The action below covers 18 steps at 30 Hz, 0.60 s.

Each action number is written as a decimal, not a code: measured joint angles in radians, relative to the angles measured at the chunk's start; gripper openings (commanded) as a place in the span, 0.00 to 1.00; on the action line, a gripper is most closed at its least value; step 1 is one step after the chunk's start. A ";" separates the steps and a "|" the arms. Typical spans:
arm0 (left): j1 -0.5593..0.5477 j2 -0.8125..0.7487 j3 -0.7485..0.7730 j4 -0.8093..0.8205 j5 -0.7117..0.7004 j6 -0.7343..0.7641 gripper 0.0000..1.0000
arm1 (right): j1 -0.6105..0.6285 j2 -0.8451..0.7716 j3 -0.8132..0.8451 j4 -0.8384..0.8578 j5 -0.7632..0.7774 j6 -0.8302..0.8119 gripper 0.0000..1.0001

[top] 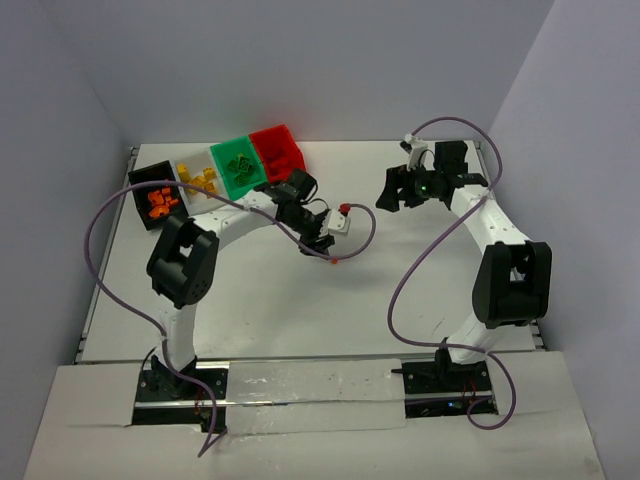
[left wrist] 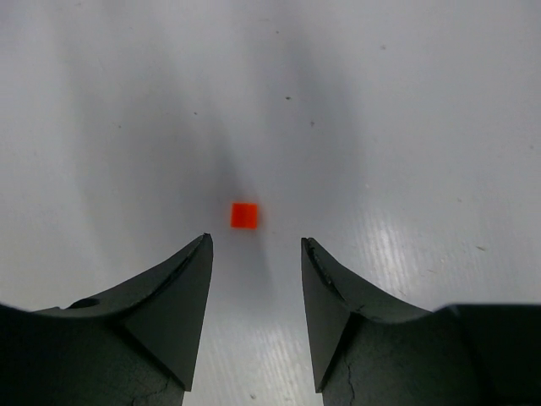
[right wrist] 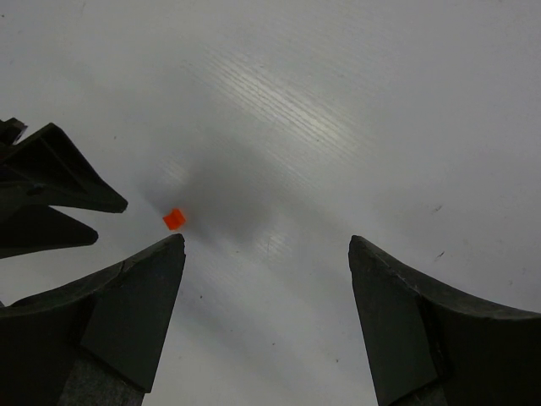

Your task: Sort the legos into containers by color

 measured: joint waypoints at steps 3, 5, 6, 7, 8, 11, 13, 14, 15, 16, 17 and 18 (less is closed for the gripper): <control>-0.009 0.057 0.068 0.009 0.002 0.010 0.54 | -0.002 0.000 0.000 -0.002 -0.005 0.000 0.85; -0.012 0.086 0.095 0.014 0.001 0.012 0.54 | -0.005 0.000 0.000 -0.003 -0.007 -0.001 0.85; -0.013 0.098 0.107 0.014 0.001 0.013 0.54 | -0.006 0.000 0.000 -0.004 -0.008 -0.001 0.85; -0.014 0.112 0.118 0.013 0.001 0.013 0.53 | -0.008 0.000 0.000 -0.004 -0.009 -0.003 0.85; -0.016 0.125 0.128 0.012 0.001 0.013 0.53 | -0.009 0.000 0.000 -0.005 -0.010 -0.005 0.85; -0.021 0.158 0.145 0.007 0.001 0.014 0.53 | -0.012 -0.001 0.000 -0.007 -0.013 -0.013 0.85; -0.024 0.174 0.146 0.003 0.000 0.014 0.53 | -0.018 -0.002 0.000 -0.011 -0.018 -0.020 0.85; -0.026 0.181 0.146 0.000 0.000 0.014 0.53 | -0.023 -0.002 0.000 -0.013 -0.019 -0.022 0.85; -0.028 0.187 0.146 -0.003 -0.002 0.014 0.53 | -0.030 -0.002 0.000 -0.016 -0.021 -0.023 0.85; -0.030 0.192 0.147 -0.007 -0.004 0.014 0.53 | -0.036 -0.002 0.000 -0.018 -0.021 -0.023 0.85; -0.032 0.196 0.147 -0.011 -0.006 0.013 0.53 | -0.041 -0.002 0.000 -0.020 -0.022 -0.023 0.85; -0.034 0.200 0.147 -0.016 -0.007 0.013 0.53 | -0.045 -0.002 0.000 -0.021 -0.022 -0.023 0.85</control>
